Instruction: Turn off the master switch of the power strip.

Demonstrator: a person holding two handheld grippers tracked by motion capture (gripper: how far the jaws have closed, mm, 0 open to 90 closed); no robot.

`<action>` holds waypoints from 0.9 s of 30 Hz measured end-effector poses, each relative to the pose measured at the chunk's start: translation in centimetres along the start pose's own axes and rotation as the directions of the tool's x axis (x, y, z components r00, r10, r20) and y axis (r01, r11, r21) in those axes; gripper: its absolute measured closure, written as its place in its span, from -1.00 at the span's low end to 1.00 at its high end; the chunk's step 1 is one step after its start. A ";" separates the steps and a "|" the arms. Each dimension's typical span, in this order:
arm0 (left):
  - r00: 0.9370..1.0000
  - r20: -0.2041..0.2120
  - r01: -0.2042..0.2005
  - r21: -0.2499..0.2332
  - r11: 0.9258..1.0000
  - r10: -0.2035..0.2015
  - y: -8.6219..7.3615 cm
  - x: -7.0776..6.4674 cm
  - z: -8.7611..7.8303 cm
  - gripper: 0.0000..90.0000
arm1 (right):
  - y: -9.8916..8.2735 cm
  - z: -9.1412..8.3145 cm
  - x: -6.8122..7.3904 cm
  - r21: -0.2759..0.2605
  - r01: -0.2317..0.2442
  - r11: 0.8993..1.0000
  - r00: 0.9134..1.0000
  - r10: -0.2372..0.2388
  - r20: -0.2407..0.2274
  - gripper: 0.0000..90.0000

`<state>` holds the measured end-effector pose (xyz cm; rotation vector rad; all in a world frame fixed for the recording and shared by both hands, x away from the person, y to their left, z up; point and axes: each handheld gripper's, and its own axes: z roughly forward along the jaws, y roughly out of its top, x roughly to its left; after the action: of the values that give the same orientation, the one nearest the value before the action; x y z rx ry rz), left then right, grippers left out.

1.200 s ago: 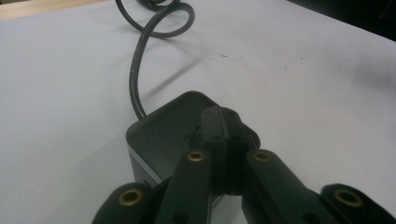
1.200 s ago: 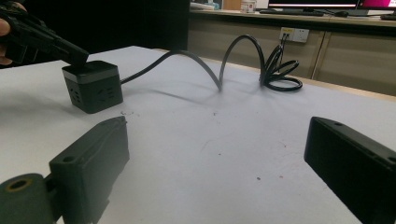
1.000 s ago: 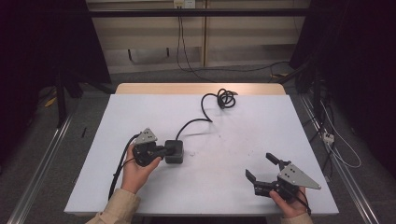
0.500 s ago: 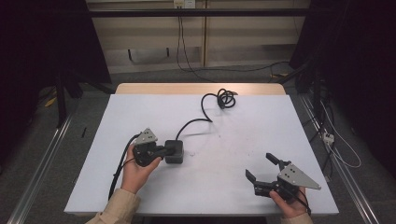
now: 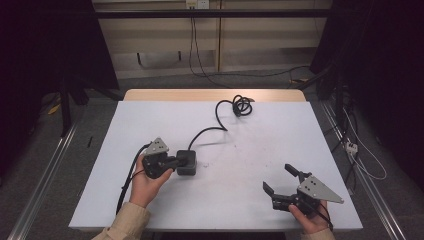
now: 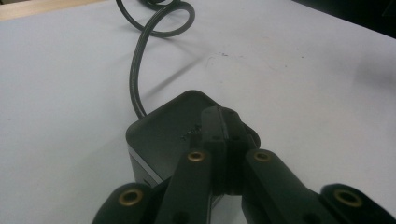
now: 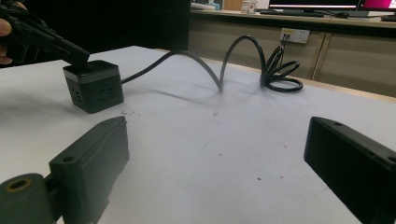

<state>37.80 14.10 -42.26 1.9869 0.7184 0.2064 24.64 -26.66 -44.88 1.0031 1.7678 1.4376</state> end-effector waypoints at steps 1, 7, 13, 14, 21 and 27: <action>1.000 -0.003 0.001 0.002 1.000 -0.001 0.0 0.0 0.0 1.00 | 0.0 0.0 0.0 0.000 0.000 1.000 1.000 0.000 0.000 -0.87; 1.000 -0.002 0.003 0.004 1.000 -0.003 0.0 -0.1 0.0 1.00 | 0.0 0.0 0.0 0.000 0.001 1.000 1.000 -0.001 0.001 -0.87; 1.000 -0.009 0.001 0.009 1.000 -0.001 0.0 -0.2 0.0 1.00 | 0.0 0.0 0.0 0.000 0.002 1.000 1.000 -0.002 -0.001 -0.87; 1.000 -0.005 0.001 0.012 1.000 -0.001 0.0 -0.2 0.0 1.00 | 0.0 0.0 0.0 0.001 0.000 1.000 1.000 0.000 0.001 -0.87; 1.000 -0.010 -0.003 0.006 1.000 0.003 0.0 -0.2 0.0 1.00 | 0.0 -0.1 0.0 -0.002 0.001 1.000 1.000 -0.001 0.000 -0.86; 1.000 -0.007 0.003 0.009 1.000 -0.003 0.0 -0.2 0.0 1.00 | 0.0 0.0 0.0 0.000 -0.001 1.000 1.000 0.001 0.002 -0.86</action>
<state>37.68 14.00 -42.25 1.9940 0.7276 0.2090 24.60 -26.69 -44.87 1.0053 1.7663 1.4372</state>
